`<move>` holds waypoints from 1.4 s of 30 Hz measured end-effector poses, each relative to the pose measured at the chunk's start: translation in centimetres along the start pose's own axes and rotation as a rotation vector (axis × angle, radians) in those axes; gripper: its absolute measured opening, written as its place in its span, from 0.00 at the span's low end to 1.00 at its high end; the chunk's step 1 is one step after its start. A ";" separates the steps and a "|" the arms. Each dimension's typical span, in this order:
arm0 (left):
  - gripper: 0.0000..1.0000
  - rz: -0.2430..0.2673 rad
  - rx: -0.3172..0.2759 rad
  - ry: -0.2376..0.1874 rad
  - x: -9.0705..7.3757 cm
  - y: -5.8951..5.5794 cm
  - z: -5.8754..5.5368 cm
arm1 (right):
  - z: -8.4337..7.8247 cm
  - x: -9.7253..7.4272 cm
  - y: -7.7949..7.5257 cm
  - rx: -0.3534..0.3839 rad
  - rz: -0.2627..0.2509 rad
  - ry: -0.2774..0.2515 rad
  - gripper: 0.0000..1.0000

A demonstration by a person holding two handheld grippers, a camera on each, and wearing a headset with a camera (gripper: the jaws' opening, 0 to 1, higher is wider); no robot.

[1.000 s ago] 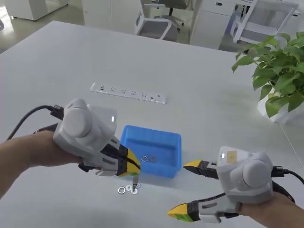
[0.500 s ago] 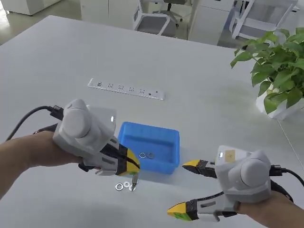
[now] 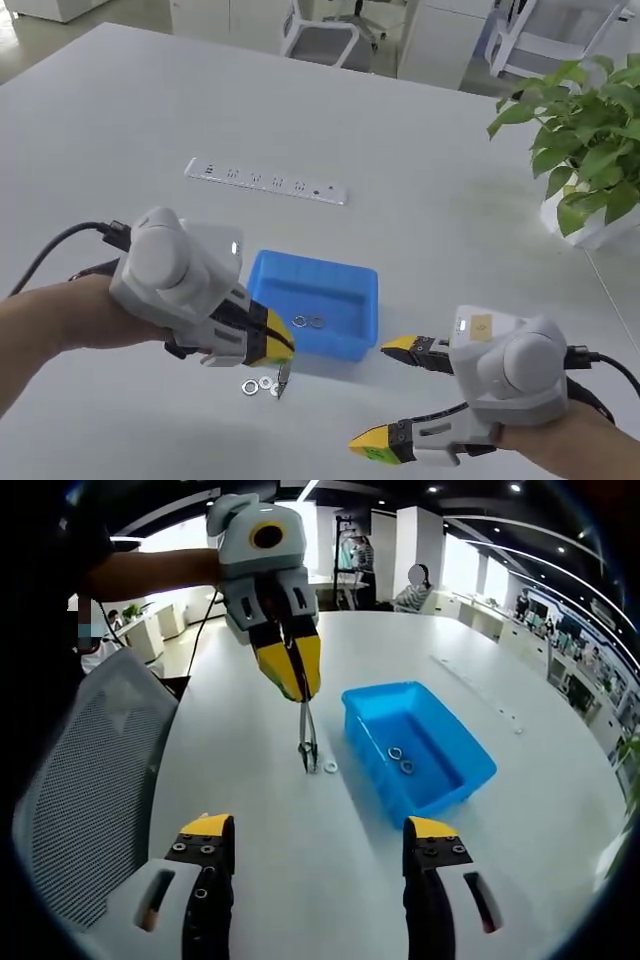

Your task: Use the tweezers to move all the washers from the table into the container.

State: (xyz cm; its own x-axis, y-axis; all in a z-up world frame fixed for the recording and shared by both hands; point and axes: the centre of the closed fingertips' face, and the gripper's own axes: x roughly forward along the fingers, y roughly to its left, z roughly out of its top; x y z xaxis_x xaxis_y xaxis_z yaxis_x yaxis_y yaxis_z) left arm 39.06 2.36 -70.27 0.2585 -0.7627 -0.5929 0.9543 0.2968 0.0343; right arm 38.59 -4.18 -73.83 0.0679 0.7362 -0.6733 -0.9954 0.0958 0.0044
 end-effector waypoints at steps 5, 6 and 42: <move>0.05 -0.003 -0.007 0.000 -0.2 -0.1 -0.1 | 0.3 0.3 0.1 -0.011 0.008 -0.007 0.67; 0.05 -0.005 -0.007 0.000 -0.2 -0.1 -0.1 | 0.5 0.4 0.1 -0.014 0.013 -0.013 0.66; 0.05 -0.045 0.021 0.027 -0.3 -0.7 -0.1 | 4.6 6.8 1.1 -0.268 0.185 -0.030 0.22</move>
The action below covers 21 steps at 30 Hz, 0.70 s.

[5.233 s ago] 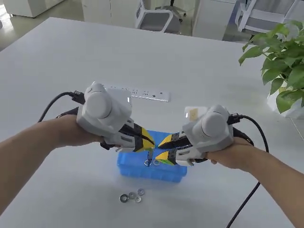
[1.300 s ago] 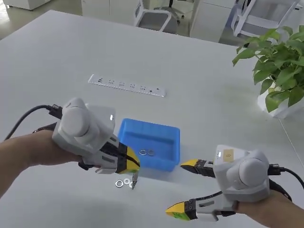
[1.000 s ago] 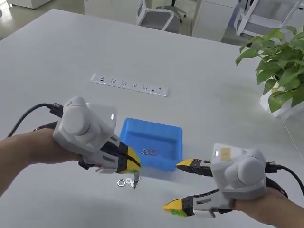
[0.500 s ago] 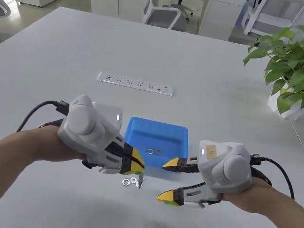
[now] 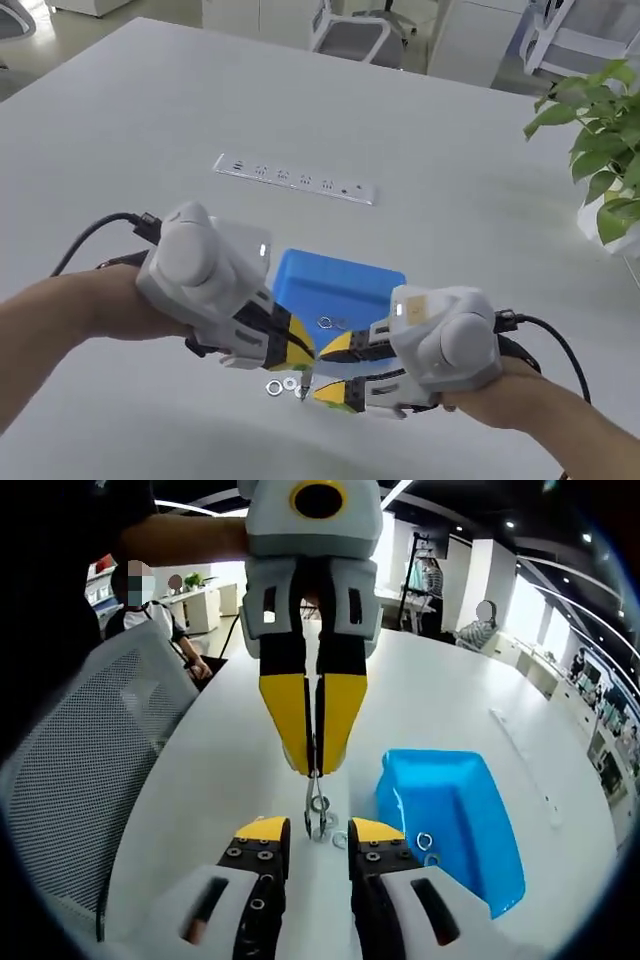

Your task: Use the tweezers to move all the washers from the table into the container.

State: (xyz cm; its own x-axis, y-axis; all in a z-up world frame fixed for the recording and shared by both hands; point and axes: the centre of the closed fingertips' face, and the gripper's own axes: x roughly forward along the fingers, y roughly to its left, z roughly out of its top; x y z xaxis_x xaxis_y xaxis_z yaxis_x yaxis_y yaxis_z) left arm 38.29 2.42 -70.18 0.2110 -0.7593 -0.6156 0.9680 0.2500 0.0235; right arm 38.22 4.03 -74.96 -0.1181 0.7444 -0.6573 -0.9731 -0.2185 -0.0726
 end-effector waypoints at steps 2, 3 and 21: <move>0.05 0.000 0.001 0.002 0.0 0.0 0.0 | 0.0 0.2 0.1 -0.006 0.005 0.001 0.20; 0.05 -0.001 0.001 0.002 0.0 0.1 0.0 | 0.0 0.4 0.0 -0.005 0.008 0.002 0.19; 0.05 0.003 -0.007 0.001 0.0 0.4 -0.3 | 0.3 1.7 0.1 -0.023 0.044 0.002 0.09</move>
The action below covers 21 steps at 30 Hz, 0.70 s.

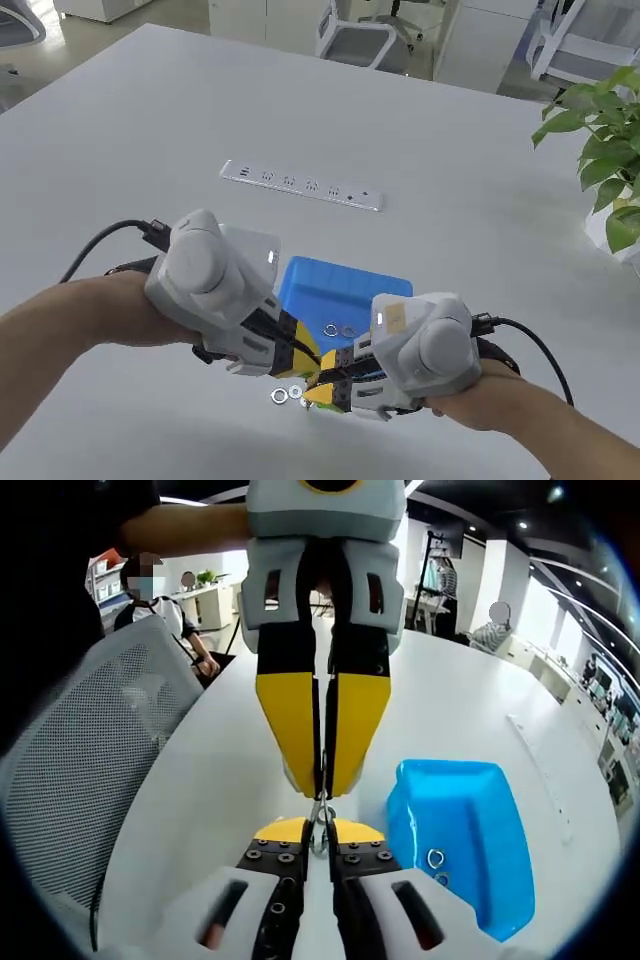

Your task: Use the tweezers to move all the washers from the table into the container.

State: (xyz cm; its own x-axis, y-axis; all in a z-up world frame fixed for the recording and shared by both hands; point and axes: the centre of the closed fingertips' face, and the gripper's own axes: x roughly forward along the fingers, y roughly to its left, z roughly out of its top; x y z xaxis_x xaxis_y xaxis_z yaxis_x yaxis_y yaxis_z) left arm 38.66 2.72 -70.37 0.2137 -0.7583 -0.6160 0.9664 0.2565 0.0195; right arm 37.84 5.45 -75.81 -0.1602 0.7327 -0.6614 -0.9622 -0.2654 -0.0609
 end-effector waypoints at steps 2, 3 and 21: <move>0.05 0.000 -0.002 -0.001 0.0 0.0 0.0 | 0.0 0.0 0.0 0.007 -0.003 -0.003 0.08; 0.05 0.001 -0.002 -0.001 0.0 0.0 0.0 | 0.0 -0.1 0.0 0.008 -0.005 -0.002 0.08; 0.06 0.007 -0.011 0.003 0.2 -0.2 0.3 | -0.2 -0.2 0.0 0.046 -0.010 0.001 0.05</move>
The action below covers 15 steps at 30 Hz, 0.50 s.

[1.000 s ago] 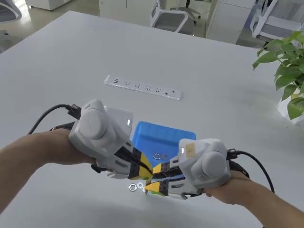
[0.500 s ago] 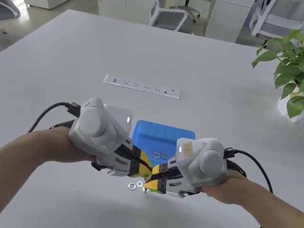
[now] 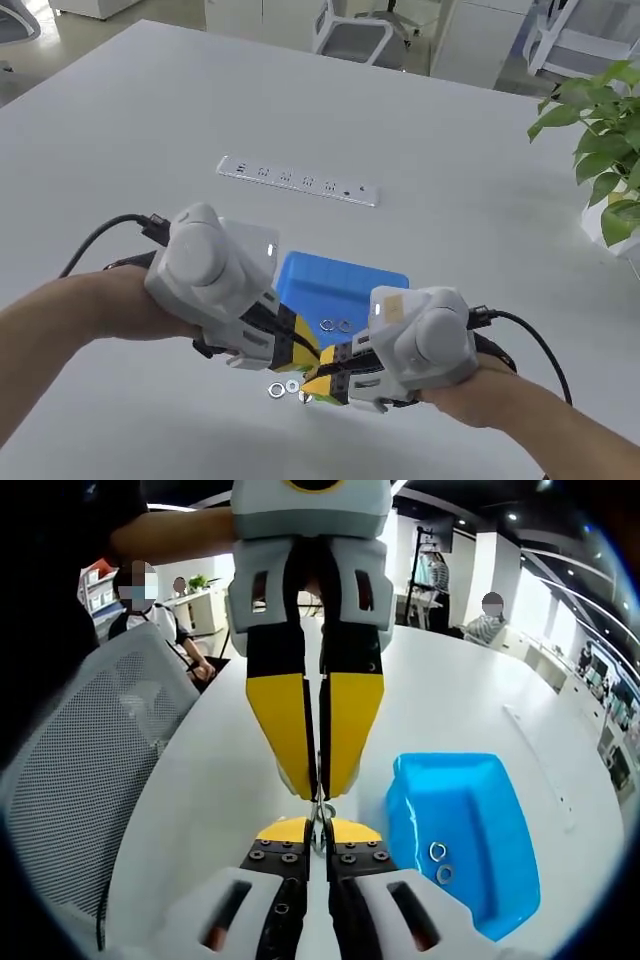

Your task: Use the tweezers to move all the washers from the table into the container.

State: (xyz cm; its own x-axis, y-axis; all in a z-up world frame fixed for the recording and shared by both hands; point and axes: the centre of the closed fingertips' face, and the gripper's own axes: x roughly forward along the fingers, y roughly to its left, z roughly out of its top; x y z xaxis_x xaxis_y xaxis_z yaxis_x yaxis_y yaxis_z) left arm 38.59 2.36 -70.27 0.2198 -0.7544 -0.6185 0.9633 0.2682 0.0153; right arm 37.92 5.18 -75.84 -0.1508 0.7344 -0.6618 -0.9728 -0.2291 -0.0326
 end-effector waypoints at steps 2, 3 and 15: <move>0.06 0.000 0.001 0.003 0.0 0.0 0.0 | 0.0 0.0 0.0 0.002 -0.001 -0.001 0.05; 0.06 -0.001 0.000 0.004 0.0 -0.1 0.0 | 0.0 0.0 0.0 0.005 -0.001 -0.002 0.05; 0.14 -0.002 -0.003 0.009 -0.5 -0.4 -0.1 | -0.1 -0.2 0.1 0.015 -0.008 -0.003 0.05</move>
State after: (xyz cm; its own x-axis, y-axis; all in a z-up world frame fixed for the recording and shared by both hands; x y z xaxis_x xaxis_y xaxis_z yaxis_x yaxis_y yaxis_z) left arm 38.07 2.67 -70.04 0.2166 -0.7492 -0.6259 0.9632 0.2686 0.0119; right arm 37.92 4.96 -75.78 -0.1432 0.7383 -0.6591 -0.9765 -0.2136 -0.0271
